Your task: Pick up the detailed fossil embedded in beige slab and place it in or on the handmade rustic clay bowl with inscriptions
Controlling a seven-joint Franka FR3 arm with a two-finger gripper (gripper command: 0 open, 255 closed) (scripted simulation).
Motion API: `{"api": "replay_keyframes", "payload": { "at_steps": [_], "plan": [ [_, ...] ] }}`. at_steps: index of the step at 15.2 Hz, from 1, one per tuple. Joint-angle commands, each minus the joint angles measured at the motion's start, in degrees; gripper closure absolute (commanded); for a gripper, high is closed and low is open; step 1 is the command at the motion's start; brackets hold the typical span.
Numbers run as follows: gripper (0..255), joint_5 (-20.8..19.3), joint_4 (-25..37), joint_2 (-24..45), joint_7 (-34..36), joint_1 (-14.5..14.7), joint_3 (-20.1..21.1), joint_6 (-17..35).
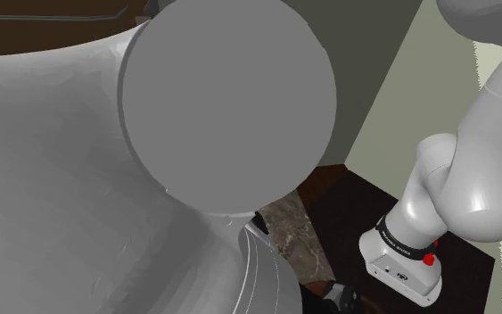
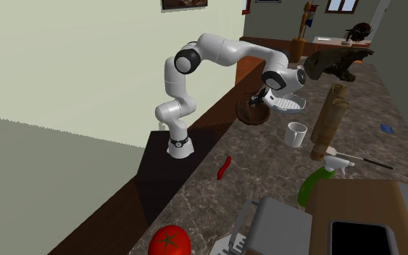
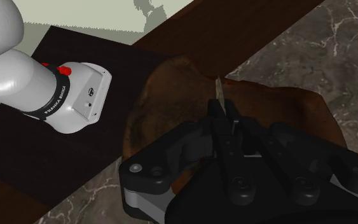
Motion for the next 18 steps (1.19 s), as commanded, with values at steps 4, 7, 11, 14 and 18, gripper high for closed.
{"api": "replay_keyframes", "payload": {
  "at_steps": [4, 7, 11, 14, 18],
  "plan": [
    [0, 0.00, 0.00, 0.00, 0.00, 0.00, 0.00, 0.00],
    [0, -0.74, 2.72, 1.47, 0.79, -0.03, -0.16, -1.42],
    [0, -2.75, 10.98, 6.01, 3.26, 0.27, -0.54, -5.60],
    [0, -2.75, 10.98, 6.00, 3.26, 0.27, -0.54, -5.60],
    [0, -2.75, 10.97, 6.01, 3.26, 0.27, -0.54, -5.58]
  ]
}}
